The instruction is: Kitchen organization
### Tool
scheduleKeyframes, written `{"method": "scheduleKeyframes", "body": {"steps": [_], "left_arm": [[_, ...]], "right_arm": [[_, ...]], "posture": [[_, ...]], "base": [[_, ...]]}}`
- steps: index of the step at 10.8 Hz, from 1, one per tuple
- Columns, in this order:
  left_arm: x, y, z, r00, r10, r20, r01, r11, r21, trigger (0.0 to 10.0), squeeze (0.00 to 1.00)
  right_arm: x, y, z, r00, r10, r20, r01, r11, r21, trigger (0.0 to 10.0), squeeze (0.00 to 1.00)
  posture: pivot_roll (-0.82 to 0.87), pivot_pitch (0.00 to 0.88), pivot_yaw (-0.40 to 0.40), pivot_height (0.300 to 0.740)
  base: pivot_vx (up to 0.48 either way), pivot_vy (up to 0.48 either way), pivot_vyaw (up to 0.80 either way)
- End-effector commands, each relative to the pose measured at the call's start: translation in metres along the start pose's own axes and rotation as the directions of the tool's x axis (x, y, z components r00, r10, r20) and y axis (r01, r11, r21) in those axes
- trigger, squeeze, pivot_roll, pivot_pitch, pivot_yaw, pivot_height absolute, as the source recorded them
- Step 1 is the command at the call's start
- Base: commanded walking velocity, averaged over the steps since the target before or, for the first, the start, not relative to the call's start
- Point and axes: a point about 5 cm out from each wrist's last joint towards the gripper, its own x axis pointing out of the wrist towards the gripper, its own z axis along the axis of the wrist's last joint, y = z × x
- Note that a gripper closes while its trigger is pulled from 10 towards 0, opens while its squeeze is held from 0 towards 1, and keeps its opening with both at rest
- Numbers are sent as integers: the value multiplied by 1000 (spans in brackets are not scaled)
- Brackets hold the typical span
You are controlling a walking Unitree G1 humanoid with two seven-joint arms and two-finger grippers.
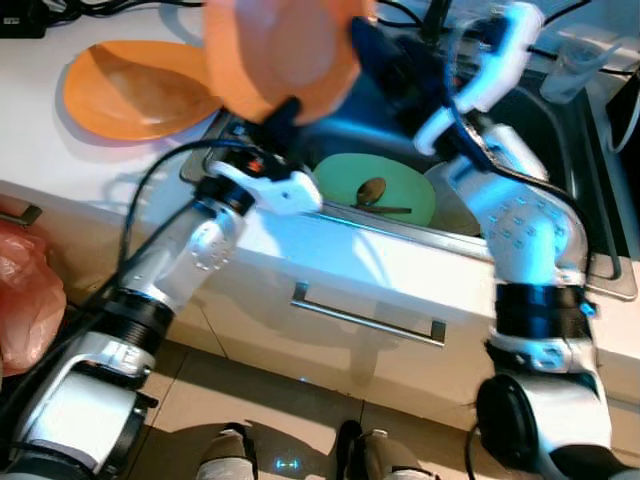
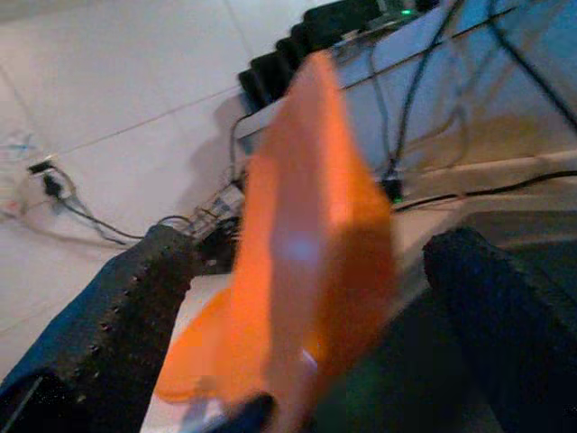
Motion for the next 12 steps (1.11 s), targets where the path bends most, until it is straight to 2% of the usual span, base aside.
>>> {"method": "scheduleKeyframes", "body": {"steps": [1, 5, 9, 10, 12], "left_arm": [[-14, -33, 7, 990, -141, 17, 142, 990, -5, 0, 0], [-18, -36, 23, 988, -138, 63, 139, 990, -9, 0, 0], [-33, -30, 32, 994, -89, 64, 89, 996, 9, 0, 0], [-36, -30, 34, 994, -86, 63, 85, 996, 8, 0, 0], [-38, -30, 36, 994, -88, 59, 87, 996, 12, 0, 0]], "right_arm": [[6, 5, 4, 999, 32, 20, -32, 999, -8, 10000, 0], [24, 7, -1, 998, 68, 18, -68, 998, 6, 10000, 0], [31, 1, -1, 999, 51, 4, -51, 999, -8, 10000, 0], [33, -2, -4, 999, 30, -29, -30, 999, -18, 10000, 0], [35, -14, -15, 988, -12, -151, 21, 998, 62, 10000, 0]], "posture": [[6, 214, -87, 740], [20, 223, -98, 740], [33, 237, -107, 740], [33, 240, -109, 740], [34, 243, -114, 740]], "base": [[0, 0, 0], [0, 0, 0], [0, 0, 0], [0, 0, 0], [0, 0, 0]]}}
